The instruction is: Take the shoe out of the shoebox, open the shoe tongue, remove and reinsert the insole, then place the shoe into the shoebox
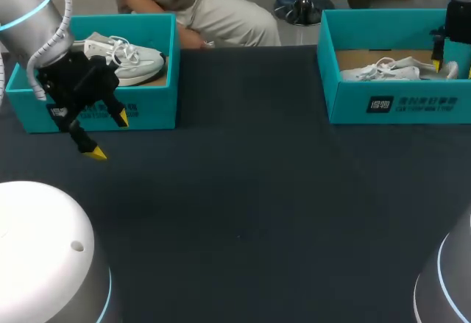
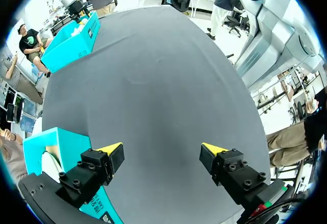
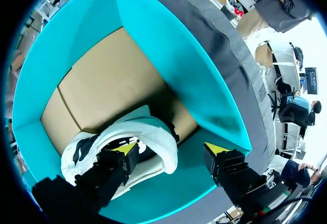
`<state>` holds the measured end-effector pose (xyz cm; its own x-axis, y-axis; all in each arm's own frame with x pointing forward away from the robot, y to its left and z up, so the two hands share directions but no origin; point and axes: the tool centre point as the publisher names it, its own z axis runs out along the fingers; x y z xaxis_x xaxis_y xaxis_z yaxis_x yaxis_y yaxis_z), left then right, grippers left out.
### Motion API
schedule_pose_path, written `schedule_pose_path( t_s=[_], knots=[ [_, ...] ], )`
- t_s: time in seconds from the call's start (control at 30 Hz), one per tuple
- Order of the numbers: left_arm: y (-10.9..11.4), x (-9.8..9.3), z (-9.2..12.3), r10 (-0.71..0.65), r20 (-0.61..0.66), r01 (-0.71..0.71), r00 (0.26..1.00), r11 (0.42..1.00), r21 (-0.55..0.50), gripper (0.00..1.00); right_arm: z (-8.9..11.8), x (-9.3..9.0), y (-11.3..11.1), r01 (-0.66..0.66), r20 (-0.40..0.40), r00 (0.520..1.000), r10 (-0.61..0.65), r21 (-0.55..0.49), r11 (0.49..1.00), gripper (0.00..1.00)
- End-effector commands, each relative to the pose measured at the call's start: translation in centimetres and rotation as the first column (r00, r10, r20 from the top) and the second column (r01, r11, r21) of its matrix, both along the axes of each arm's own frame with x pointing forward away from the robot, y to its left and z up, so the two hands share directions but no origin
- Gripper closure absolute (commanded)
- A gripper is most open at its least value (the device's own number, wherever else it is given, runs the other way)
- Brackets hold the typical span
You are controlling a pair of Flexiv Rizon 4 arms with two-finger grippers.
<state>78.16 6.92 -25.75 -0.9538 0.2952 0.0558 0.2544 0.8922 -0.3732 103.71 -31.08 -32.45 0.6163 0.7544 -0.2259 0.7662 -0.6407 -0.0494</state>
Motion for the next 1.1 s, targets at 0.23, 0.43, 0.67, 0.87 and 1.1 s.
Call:
schedule_pose_path(
  t_s=[0.23,0.43,0.67,0.87,1.1],
  knots=[
    [0.0,0.0,0.0,-0.001,-0.001,0.001,1.000,1.000,0.003,0.00,3.9,-0.2,1.1,-0.021,0.072,0.997,0.022,-0.022,1.000,0.00],
    [0.0,0.0,0.0,-0.001,-0.001,0.001,1.000,1.000,0.003,0.00,6.6,-0.1,2.3,-0.036,0.108,0.993,0.040,-0.037,0.999,0.00],
    [0.0,0.0,0.0,-0.001,-0.001,0.001,1.000,1.000,0.003,0.00,10.2,-1.3,4.5,-0.057,0.158,0.985,0.065,-0.055,0.997,0.00],
    [0.0,0.0,0.0,-0.001,-0.001,0.001,1.000,1.000,0.003,0.00,11.7,-2.5,6.7,-0.074,0.185,0.979,0.083,-0.055,0.996,0.00],
    [0.0,0.0,0.0,-0.001,-0.001,0.001,1.000,1.000,0.003,0.00,11.9,-2.7,7.4,-0.057,0.177,0.982,0.062,-0.032,0.998,0.00]
  ],
)
